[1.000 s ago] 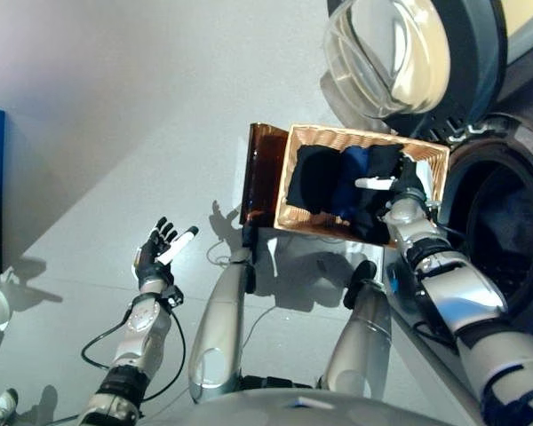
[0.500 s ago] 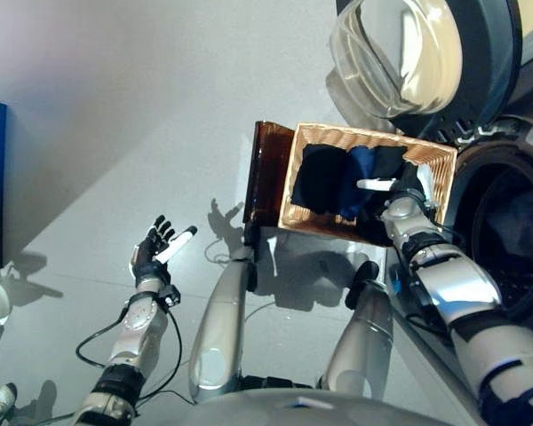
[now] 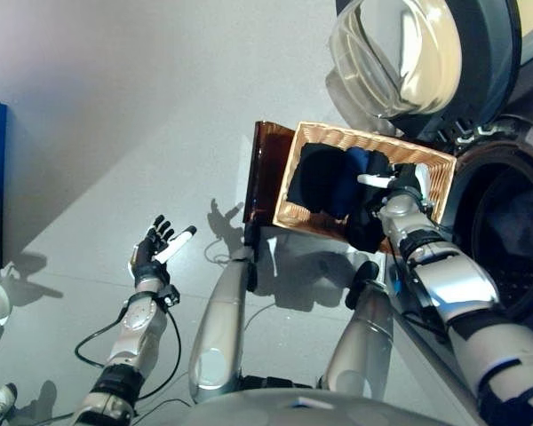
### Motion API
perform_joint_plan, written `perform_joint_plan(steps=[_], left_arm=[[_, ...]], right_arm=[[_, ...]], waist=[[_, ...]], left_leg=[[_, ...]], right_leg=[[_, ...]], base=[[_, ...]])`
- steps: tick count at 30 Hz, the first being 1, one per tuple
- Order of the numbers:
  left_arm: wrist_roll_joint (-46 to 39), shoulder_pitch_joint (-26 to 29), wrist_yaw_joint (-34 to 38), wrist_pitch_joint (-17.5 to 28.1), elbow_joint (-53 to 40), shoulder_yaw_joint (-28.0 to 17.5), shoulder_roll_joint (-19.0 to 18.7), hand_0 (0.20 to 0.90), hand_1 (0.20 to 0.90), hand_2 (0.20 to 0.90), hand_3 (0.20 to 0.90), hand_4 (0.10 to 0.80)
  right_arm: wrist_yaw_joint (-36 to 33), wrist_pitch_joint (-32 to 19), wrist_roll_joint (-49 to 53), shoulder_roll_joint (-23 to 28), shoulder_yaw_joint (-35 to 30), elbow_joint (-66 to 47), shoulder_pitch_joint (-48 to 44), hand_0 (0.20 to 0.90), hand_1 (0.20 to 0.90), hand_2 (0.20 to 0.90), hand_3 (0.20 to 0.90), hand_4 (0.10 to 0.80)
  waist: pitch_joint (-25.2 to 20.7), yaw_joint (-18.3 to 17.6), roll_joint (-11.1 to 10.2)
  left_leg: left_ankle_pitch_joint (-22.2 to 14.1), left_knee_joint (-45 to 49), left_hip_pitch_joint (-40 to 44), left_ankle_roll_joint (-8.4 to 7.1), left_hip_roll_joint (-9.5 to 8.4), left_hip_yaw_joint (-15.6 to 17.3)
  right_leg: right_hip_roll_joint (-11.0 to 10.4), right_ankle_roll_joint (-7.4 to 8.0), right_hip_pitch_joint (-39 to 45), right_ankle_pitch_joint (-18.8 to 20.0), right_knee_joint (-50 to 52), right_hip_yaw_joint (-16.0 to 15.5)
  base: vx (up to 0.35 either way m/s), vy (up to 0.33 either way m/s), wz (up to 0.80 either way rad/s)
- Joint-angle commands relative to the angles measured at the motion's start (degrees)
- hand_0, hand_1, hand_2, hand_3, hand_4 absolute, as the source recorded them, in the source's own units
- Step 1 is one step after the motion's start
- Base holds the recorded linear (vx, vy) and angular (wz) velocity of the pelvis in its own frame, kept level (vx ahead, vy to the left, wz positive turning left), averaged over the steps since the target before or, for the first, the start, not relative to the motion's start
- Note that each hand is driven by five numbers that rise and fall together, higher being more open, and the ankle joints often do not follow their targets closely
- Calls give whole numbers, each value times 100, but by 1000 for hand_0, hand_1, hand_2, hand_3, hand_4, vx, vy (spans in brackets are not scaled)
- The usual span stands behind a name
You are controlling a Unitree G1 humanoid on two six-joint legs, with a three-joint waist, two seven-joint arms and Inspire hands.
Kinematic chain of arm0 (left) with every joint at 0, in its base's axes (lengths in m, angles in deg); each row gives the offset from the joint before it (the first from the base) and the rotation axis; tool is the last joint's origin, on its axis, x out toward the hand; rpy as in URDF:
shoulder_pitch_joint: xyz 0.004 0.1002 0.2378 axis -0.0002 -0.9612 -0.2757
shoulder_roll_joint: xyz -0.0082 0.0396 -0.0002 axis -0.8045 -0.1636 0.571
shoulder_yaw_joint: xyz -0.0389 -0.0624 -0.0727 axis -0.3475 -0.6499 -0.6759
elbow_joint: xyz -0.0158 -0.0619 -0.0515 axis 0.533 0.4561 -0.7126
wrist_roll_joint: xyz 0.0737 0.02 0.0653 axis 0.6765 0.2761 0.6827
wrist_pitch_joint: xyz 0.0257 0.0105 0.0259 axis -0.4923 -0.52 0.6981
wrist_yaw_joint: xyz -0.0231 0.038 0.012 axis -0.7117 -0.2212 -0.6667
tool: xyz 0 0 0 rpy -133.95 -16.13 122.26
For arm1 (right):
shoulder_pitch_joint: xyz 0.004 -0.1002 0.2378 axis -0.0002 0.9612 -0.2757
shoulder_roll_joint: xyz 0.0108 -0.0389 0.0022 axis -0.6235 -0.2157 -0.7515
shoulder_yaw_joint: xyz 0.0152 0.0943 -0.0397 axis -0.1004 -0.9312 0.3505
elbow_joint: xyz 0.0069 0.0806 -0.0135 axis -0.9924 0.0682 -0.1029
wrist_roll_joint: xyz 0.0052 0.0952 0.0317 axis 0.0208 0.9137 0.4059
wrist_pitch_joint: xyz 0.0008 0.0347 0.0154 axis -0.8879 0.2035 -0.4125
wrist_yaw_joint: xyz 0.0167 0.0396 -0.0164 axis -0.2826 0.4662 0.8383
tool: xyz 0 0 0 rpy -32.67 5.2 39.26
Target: Pick up the clothes and place them into the washing machine
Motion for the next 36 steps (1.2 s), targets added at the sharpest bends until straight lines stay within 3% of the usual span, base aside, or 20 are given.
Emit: perform_joint_plan(steps=[1,10,22,27,33,36], left_arm=[[154,-113,117,291,-264,-156,-485,900,900,900,900,800],[135,-68,82,227,-76,-213,-421,900,900,900,900,800],[-11,-218,-125,80,185,-267,-93,900,900,900,900,800],[-99,-221,-266,12,405,-303,110,900,900,900,900,800],[-275,-171,-373,-81,660,-297,399,900,900,900,900,800],[-384,-151,-372,-70,782,-266,492,900,900,900,900,800]], right_arm=[[-138,-257,267,79,-214,-17,-78,200,200,200,200,300],[-176,-491,647,375,-565,-660,603,200,200,200,200,300],[206,-1174,2384,456,-1545,-1674,1980,200,200,200,200,300],[686,-1471,3530,291,-1930,-2000,2514,200,200,200,200,300],[1547,-2083,6234,-433,-2906,-2231,2764,200,200,200,200,300],[1596,-2355,6682,-566,-3107,-2402,2747,200,200,200,200,300]], waist=[[-226,134,20],[-275,-116,-48],[-480,-468,-125],[-588,-594,-127],[-686,-688,-50],[-729,-723,-29]], left_leg=[[-883,511,411,-133,124,134],[-602,-180,917,-221,172,243],[-124,-1317,1862,-450,294,401],[-33,-1555,2169,-517,368,495],[-92,-1585,2354,-526,395,527],[-54,-1600,2381,-537,384,527]], right_leg=[[51,-162,199,1148,-846,188],[164,-97,593,1433,-1543,174],[272,11,1306,1728,-2438,54],[337,33,1493,1788,-2645,95],[316,53,1572,1741,-2627,152],[306,61,1590,1789,-2667,157]], base=[[6,-3,-7],[11,-5,-12],[38,-19,-13],[48,-6,-15],[38,15,-9],[12,7,-7]])
